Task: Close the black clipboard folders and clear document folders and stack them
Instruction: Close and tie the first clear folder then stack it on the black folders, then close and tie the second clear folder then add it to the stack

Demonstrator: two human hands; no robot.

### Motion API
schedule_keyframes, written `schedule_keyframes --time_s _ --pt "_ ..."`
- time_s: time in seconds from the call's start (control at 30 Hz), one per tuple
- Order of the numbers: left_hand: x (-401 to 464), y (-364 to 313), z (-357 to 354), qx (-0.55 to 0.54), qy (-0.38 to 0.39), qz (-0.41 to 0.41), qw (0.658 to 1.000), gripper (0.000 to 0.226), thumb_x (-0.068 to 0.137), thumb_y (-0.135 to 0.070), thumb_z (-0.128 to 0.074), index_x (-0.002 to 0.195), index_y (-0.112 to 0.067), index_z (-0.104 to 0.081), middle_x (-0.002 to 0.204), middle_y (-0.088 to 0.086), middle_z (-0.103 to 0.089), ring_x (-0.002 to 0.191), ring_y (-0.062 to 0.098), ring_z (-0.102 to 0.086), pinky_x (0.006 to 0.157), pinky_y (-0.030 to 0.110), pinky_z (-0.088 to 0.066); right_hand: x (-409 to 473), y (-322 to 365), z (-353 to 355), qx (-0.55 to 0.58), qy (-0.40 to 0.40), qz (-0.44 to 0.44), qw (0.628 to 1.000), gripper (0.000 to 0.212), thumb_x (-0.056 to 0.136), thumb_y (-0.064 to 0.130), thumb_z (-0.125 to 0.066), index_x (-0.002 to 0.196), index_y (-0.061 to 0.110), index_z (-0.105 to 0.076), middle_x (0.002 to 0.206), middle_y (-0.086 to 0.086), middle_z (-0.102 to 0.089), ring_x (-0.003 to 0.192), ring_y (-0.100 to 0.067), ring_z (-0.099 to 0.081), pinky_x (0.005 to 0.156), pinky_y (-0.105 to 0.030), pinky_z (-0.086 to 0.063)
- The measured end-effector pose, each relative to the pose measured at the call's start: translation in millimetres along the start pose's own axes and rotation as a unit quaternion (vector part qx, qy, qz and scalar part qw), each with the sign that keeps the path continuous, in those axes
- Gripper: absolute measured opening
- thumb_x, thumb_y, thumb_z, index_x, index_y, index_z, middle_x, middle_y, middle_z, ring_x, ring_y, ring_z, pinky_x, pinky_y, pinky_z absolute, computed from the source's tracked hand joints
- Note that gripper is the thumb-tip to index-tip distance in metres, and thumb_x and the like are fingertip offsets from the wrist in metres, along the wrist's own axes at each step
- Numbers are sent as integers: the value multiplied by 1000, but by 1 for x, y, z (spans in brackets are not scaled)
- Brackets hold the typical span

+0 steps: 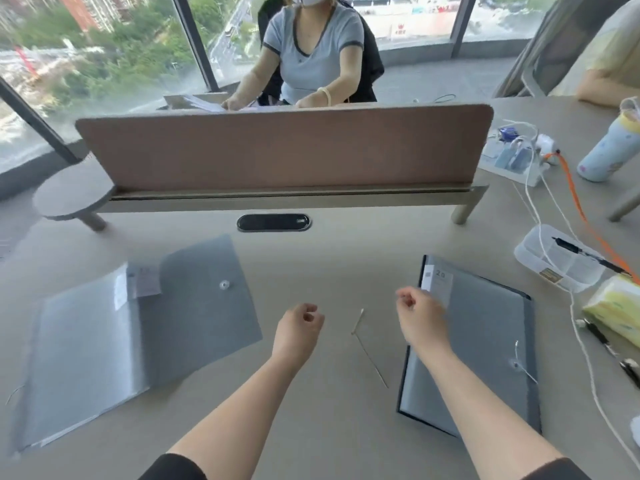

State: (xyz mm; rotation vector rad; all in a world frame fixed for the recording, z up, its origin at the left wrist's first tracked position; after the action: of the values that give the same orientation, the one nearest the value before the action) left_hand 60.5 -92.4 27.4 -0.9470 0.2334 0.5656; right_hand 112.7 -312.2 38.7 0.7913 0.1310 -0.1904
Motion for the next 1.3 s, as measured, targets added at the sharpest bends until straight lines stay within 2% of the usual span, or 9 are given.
schedule_keyframes --time_s 0.17,0.37,0.5,0.6,0.97,1.03,1.07,1.13,1.3 --pt "4 65 72 74 -77 25 994 38 92 -31 -58 128 -20 -61 129 6 -55 123 27 -49 97 34 -43 -24 63 -78 -41 107 43 993 29 92 15 -52 116 17 -68 114 -4 -72 107 -25 -65 77 -26 -42" --pt "1 139 141 182 -144 60 971 53 89 -38 -59 141 -29 -48 151 3 -39 140 27 -30 109 39 -33 -58 117 -167 -99 212 45 971 44 92 22 -49 136 20 -56 128 -4 -66 117 -25 -61 90 -33 -48" --pt "6 177 173 215 -148 93 961 67 90 -40 -57 151 -31 -30 164 8 -15 150 29 -12 119 41 -19 -70 138 -214 -143 230 47 961 52 91 28 -51 142 20 -46 142 -5 -51 127 -27 -51 97 -36 -44" --pt "13 200 192 227 -140 117 957 78 90 -44 -57 155 -30 -16 165 9 -6 151 29 -7 120 45 -17 -72 151 -239 -145 219 34 964 53 90 27 -53 141 15 -46 139 -10 -49 128 -29 -47 98 -36 -42" --pt "24 234 209 220 -117 122 961 87 88 -51 -58 156 -31 -7 165 5 -4 150 28 -8 118 43 -20 -48 166 -278 -114 155 -90 977 29 75 26 -50 97 12 -63 101 -12 -62 93 -34 -61 76 -37 -46" --pt "24 236 210 224 -123 119 960 85 88 -52 -57 155 -32 -10 165 4 -7 149 28 -12 117 43 -22 -45 168 -278 -117 148 -106 976 5 69 24 -49 70 19 -51 77 -9 -52 73 -32 -51 59 -33 -37" --pt "24 236 211 224 -127 118 959 84 87 -52 -57 155 -32 -11 165 4 -8 149 28 -14 117 42 -23 -45 170 -278 -107 150 -109 977 11 67 20 -49 61 21 -40 68 -7 -43 64 -29 -42 52 -31 -28" --pt "24 237 213 223 -135 115 959 82 87 -52 -57 154 -33 -14 164 3 -11 147 27 -17 115 41 -24 -44 174 -276 -90 146 -112 979 19 69 15 -53 62 20 -36 62 -5 -39 60 -27 -38 50 -30 -22" --pt "24 241 218 210 -146 109 960 79 86 -50 -59 152 -31 -19 162 1 -19 143 27 -25 111 39 -28 -42 177 -269 6 167 -130 977 11 79 19 -56 84 14 -48 73 -7 -62 55 -26 -54 51 -29 -39"
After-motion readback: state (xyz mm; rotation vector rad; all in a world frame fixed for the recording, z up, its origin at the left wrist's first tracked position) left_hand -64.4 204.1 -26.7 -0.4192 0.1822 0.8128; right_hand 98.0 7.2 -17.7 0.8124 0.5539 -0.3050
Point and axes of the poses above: each hand's wrist, its own x-axis towards the middle knuckle, its own z-axis out of the back of the hand, y = z × x, the point moved 1 cm from there along x, towards the middle knuckle
